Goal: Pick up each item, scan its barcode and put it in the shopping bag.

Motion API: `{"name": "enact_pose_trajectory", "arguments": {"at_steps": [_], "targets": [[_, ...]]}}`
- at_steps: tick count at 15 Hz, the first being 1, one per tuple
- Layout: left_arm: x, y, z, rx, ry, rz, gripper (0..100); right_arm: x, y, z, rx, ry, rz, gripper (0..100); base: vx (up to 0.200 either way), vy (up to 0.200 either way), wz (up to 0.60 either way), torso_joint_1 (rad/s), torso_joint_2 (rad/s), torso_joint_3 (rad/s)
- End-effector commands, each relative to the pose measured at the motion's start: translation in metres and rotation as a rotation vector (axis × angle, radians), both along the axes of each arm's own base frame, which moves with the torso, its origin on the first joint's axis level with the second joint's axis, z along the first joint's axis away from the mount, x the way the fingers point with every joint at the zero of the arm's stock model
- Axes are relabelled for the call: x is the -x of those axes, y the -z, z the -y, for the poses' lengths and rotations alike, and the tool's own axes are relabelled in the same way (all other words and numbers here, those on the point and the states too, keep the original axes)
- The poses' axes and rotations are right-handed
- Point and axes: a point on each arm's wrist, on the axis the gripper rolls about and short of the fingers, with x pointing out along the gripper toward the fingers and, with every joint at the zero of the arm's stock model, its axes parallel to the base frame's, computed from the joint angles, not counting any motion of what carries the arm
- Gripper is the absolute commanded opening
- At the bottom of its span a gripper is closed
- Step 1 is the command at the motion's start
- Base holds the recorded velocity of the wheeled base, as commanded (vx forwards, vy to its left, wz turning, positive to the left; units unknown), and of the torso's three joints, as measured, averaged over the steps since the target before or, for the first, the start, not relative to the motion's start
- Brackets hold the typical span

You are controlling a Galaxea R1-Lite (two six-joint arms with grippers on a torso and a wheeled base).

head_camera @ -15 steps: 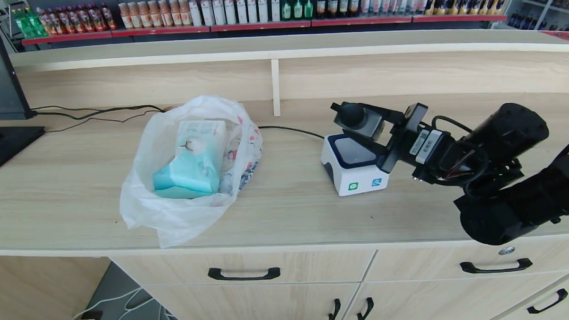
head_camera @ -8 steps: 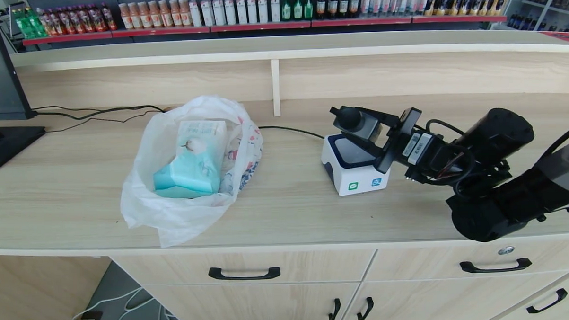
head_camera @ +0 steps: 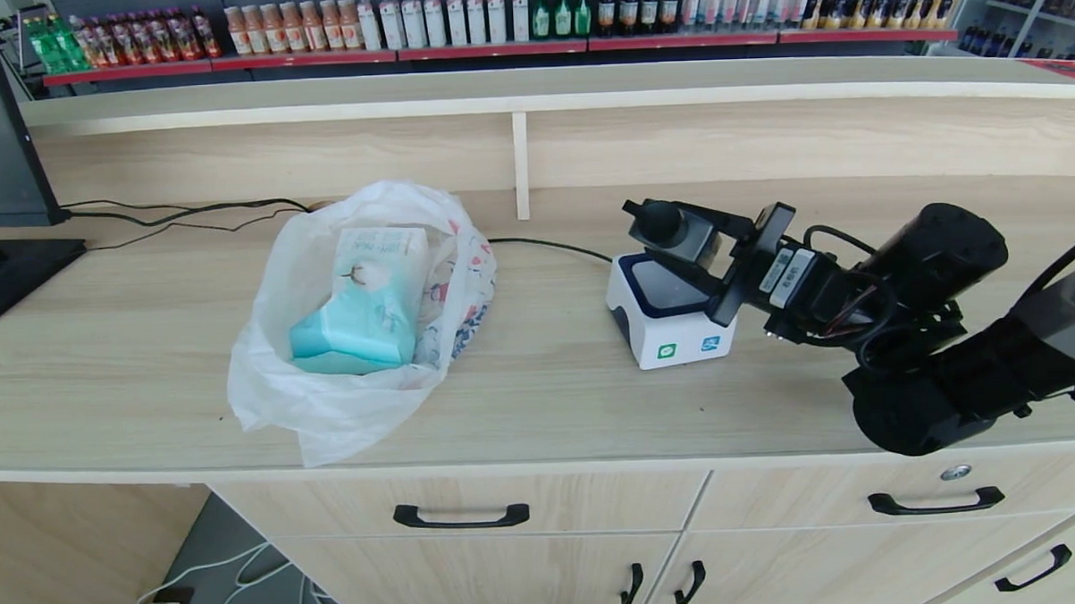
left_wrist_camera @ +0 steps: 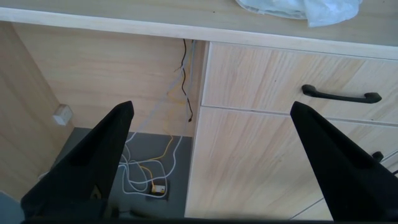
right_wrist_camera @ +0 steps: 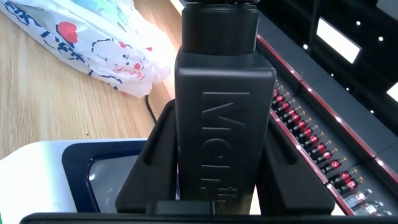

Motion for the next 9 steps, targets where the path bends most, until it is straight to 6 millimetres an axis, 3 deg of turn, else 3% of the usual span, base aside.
{"name": "enact_pose_trajectory", "arguments": {"at_steps": [1, 9], "targets": [[0.0, 0.0, 0.0, 0.001, -0.002, 0.0, 100, 0.0024, -0.003, 0.0005, -0.002, -0.001, 0.008, 0, 0.0, 0.0, 0.0, 0.0, 0.0, 0.0], [0.0, 0.0, 0.0, 0.001, -0.001, 0.0, 100, 0.0106, -0.0095, 0.0004, -0.02, 0.015, 0.008, 0, 0.0, 0.0, 0.0, 0.0, 0.0, 0.0]]}}
